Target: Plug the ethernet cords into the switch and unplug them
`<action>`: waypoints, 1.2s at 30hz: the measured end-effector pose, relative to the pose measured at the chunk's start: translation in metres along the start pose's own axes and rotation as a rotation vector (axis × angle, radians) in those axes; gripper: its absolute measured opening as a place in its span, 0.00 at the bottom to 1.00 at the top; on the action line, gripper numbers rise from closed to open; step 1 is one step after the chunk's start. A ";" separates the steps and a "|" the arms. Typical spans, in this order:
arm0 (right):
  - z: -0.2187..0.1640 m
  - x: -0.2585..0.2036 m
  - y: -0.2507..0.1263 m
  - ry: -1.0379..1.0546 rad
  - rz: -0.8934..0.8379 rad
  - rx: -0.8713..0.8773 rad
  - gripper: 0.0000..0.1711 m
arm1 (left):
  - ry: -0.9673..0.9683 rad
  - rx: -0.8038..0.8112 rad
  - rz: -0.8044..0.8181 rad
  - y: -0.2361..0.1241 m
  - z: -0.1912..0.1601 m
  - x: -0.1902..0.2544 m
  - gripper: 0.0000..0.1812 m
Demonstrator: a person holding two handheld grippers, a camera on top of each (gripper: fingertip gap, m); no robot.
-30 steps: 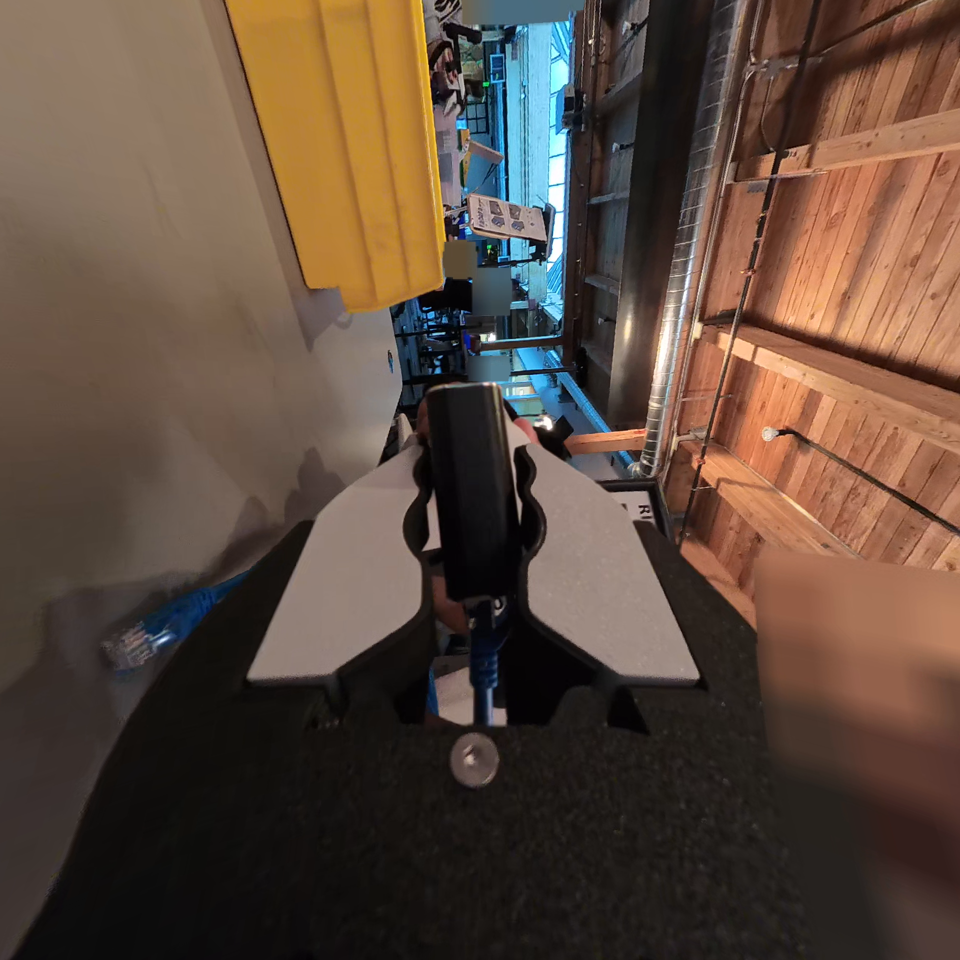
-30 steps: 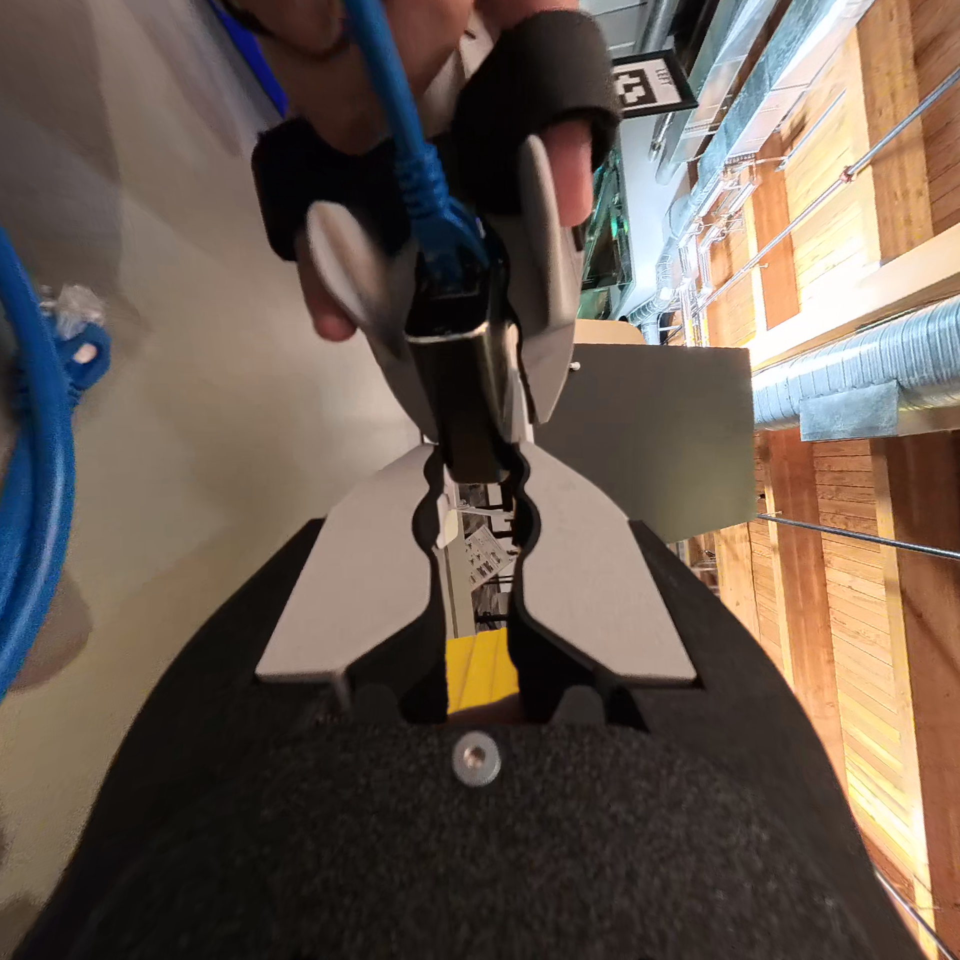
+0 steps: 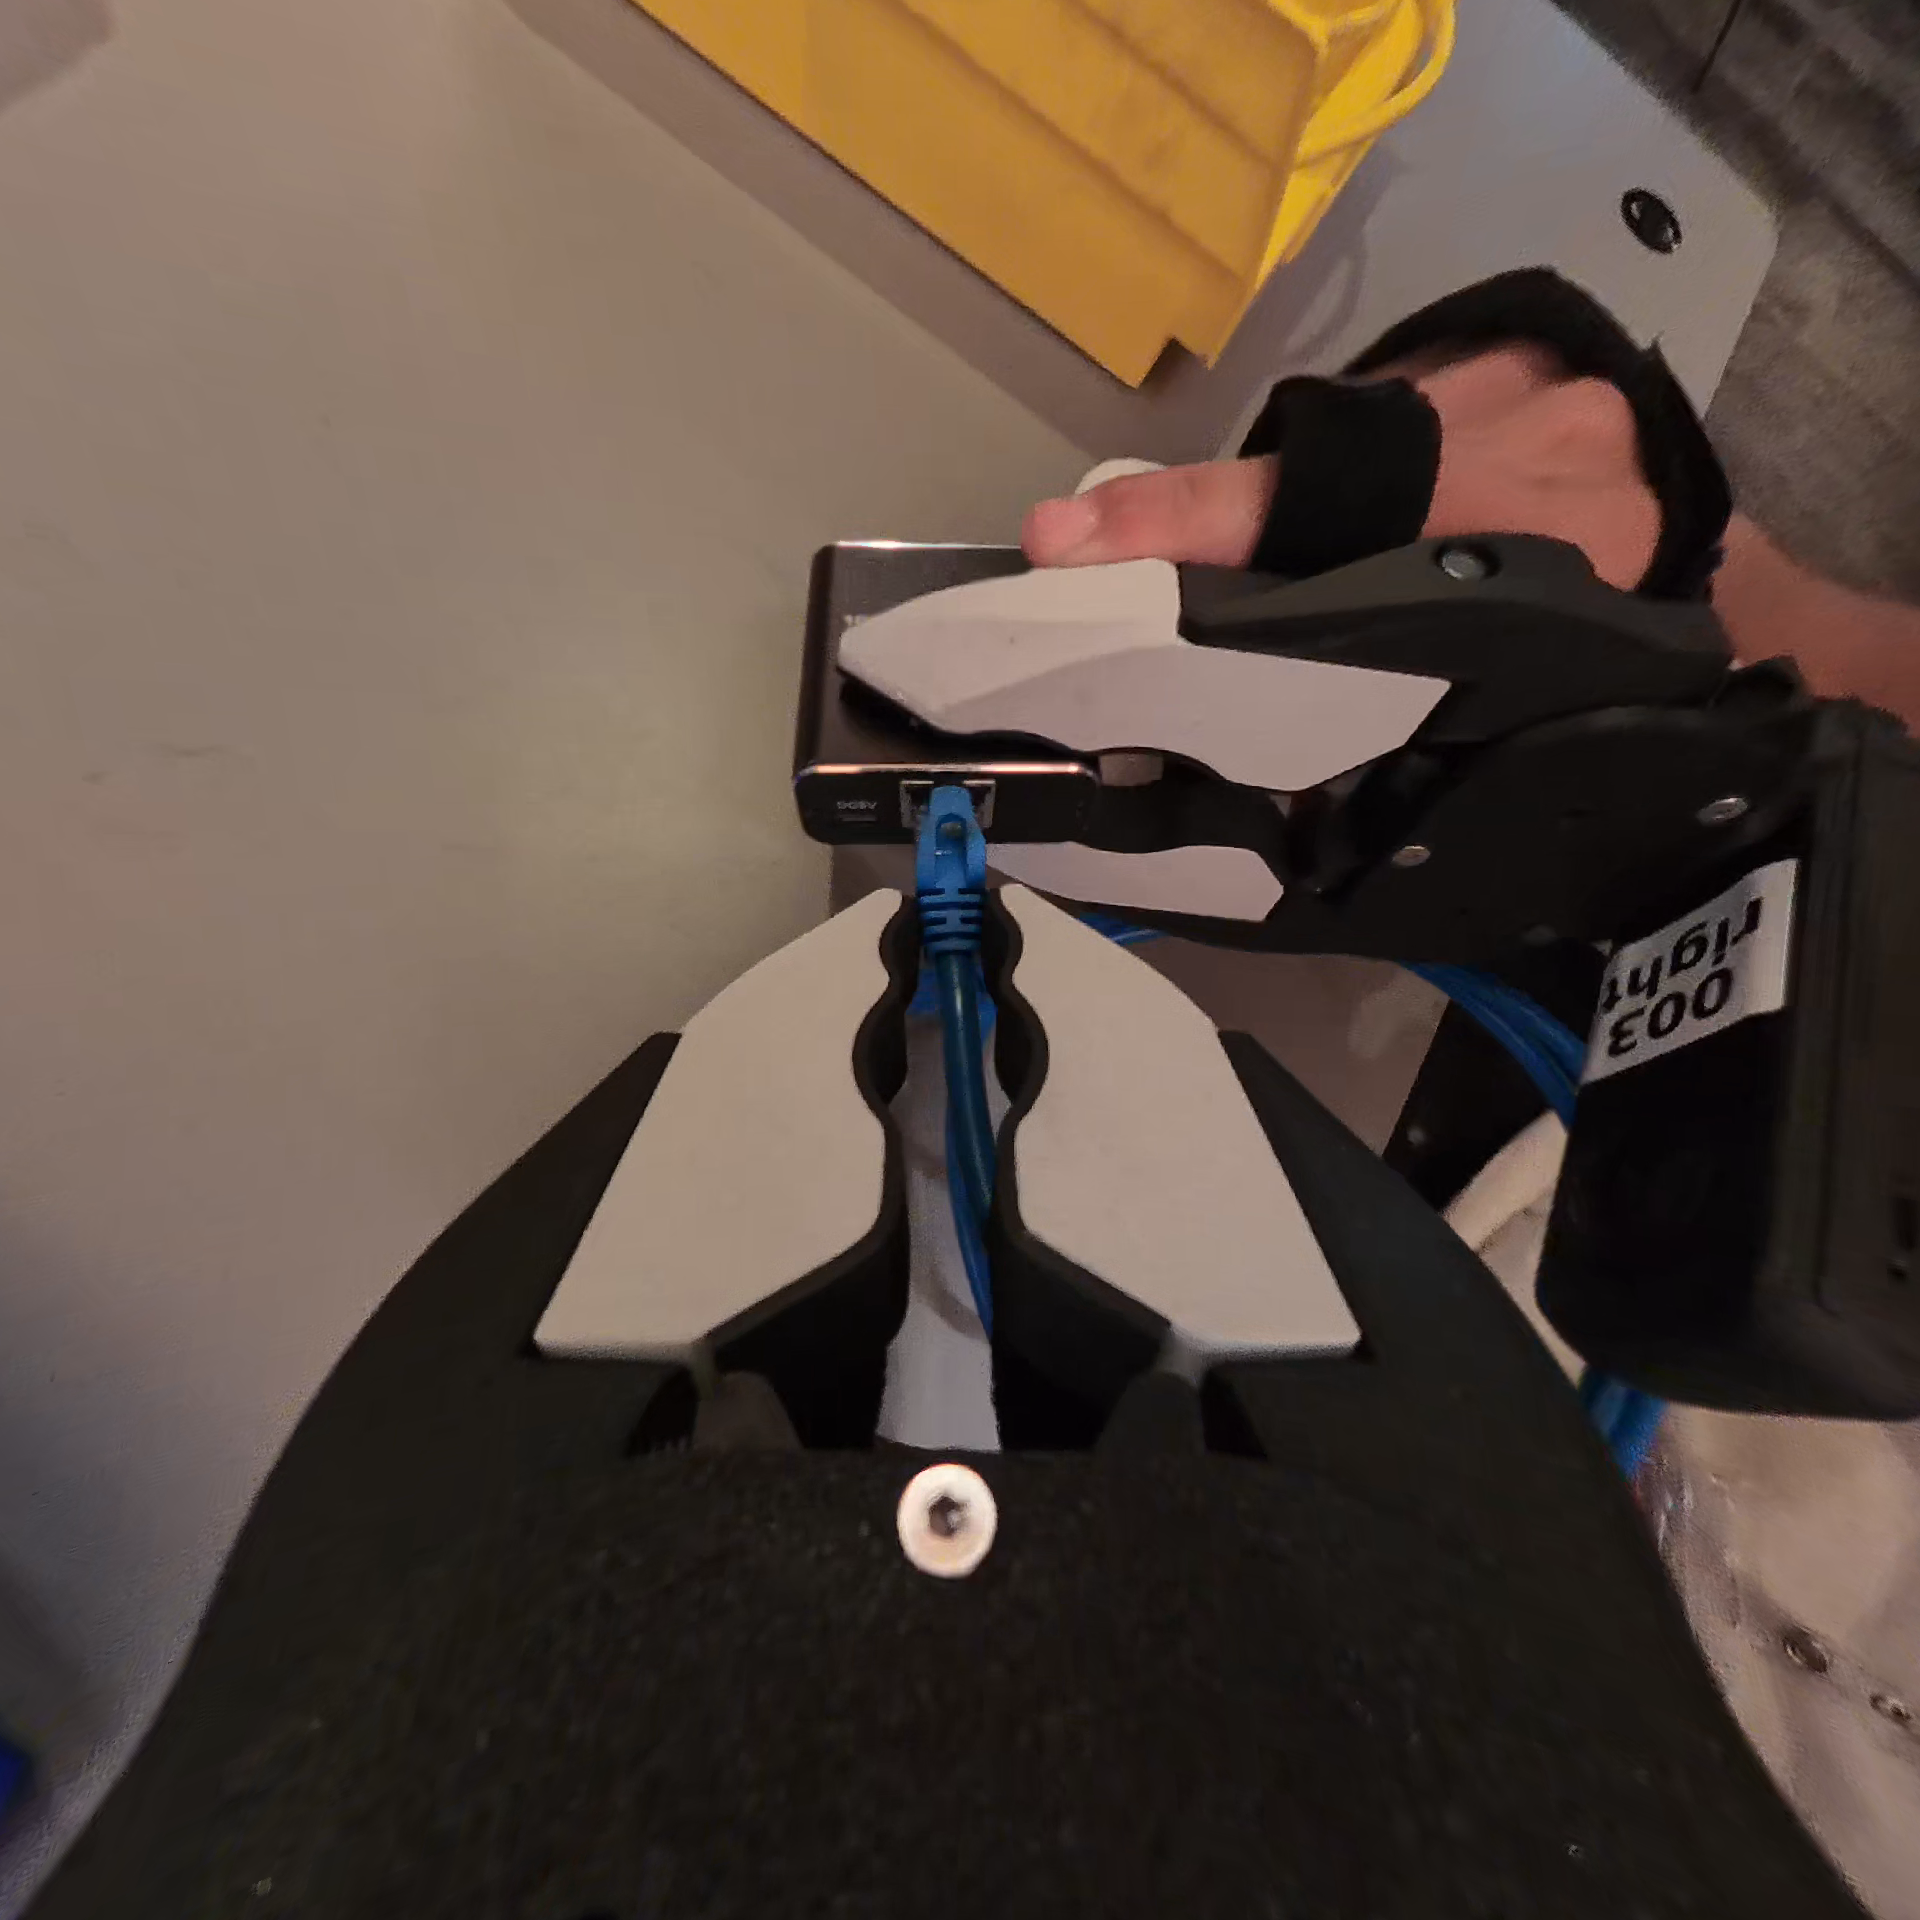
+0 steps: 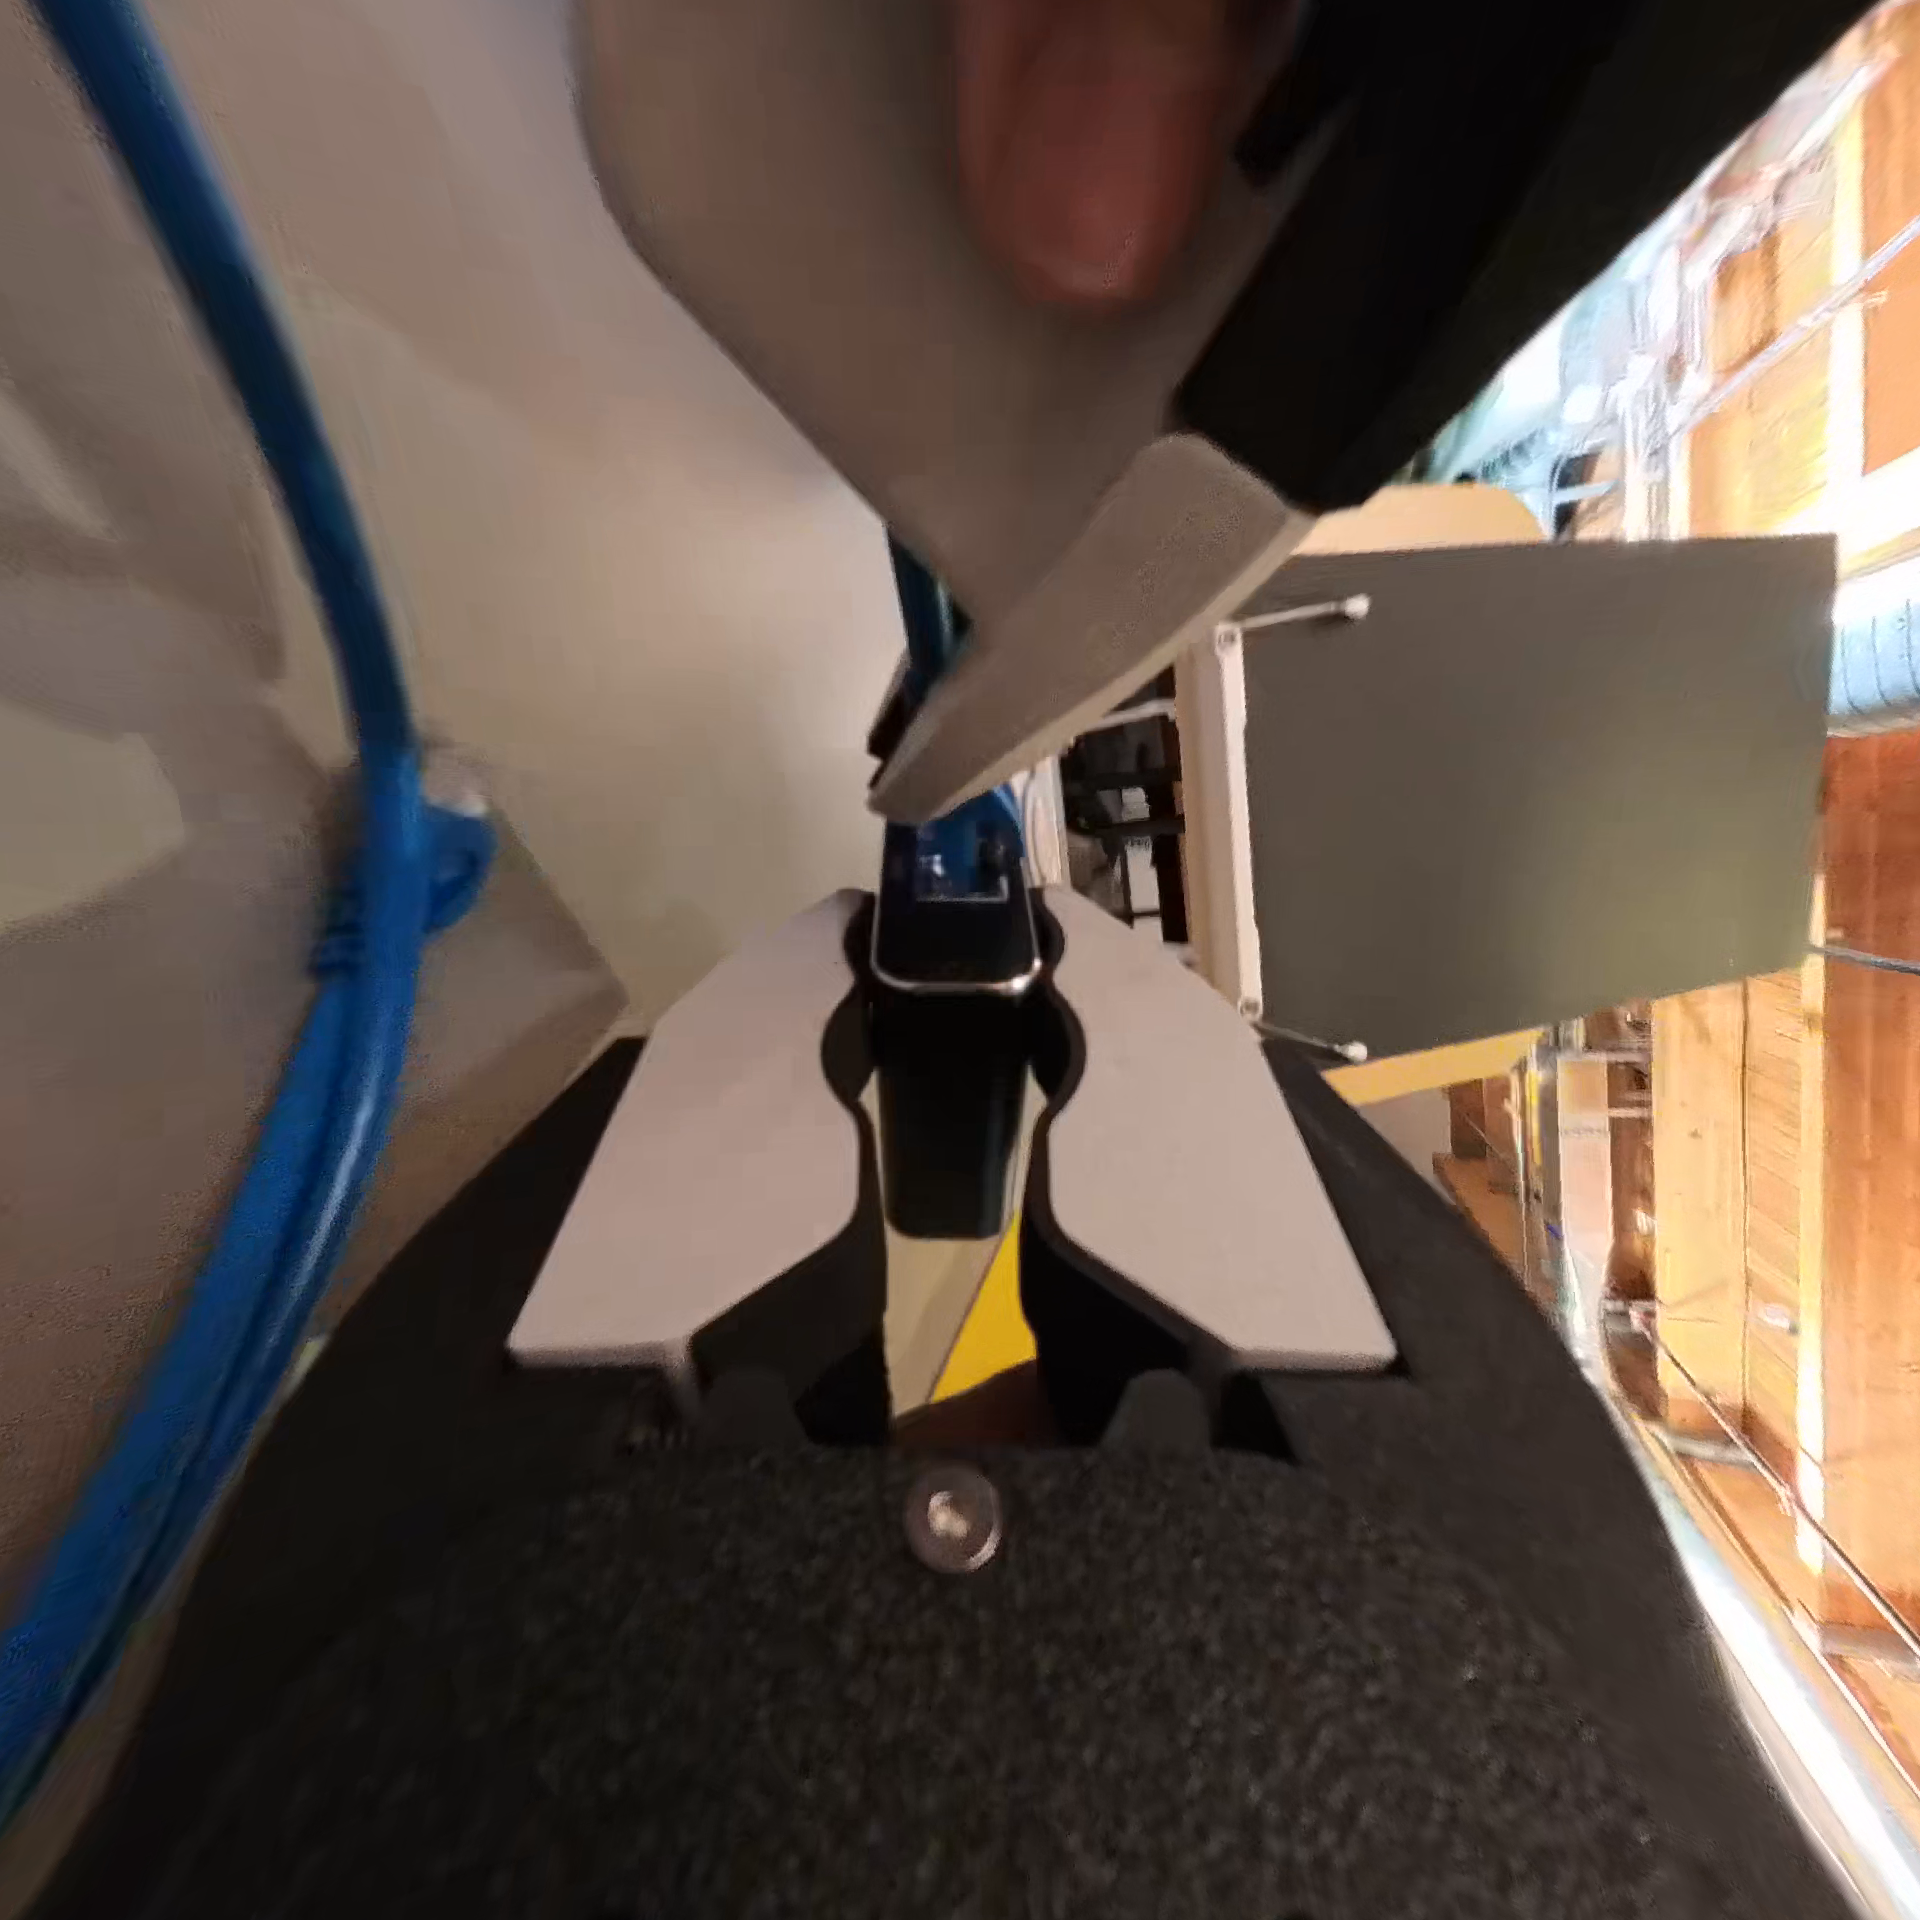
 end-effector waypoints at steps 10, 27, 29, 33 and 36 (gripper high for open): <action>-0.012 0.000 0.011 0.033 -0.023 -0.069 0.15 | -0.110 0.106 -0.022 0.009 -0.002 -0.003 0.07; -0.011 -0.004 0.004 -0.204 -0.220 -0.048 0.15 | -0.774 0.260 -0.694 0.026 -0.023 -0.030 0.15; -0.007 -0.005 0.002 -0.208 -0.221 -0.040 0.15 | -0.797 0.273 -0.715 0.027 -0.023 -0.030 0.08; -0.008 -0.005 0.002 -0.200 -0.218 -0.036 0.15 | -0.785 0.276 -0.710 0.027 -0.023 -0.030 0.08; -0.006 -0.005 0.000 -0.180 -0.214 -0.060 0.15 | -0.702 0.287 -0.675 0.026 -0.022 -0.028 0.07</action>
Point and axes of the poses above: each gripper's, where its closed fingertips meet, y out along the fingers, z out of its top, x = y × z across the jaws, the point moved 8 cm from there along -y, back along the fingers, and after that the axes turned 4 degrees about z, right-handed, at the moved point
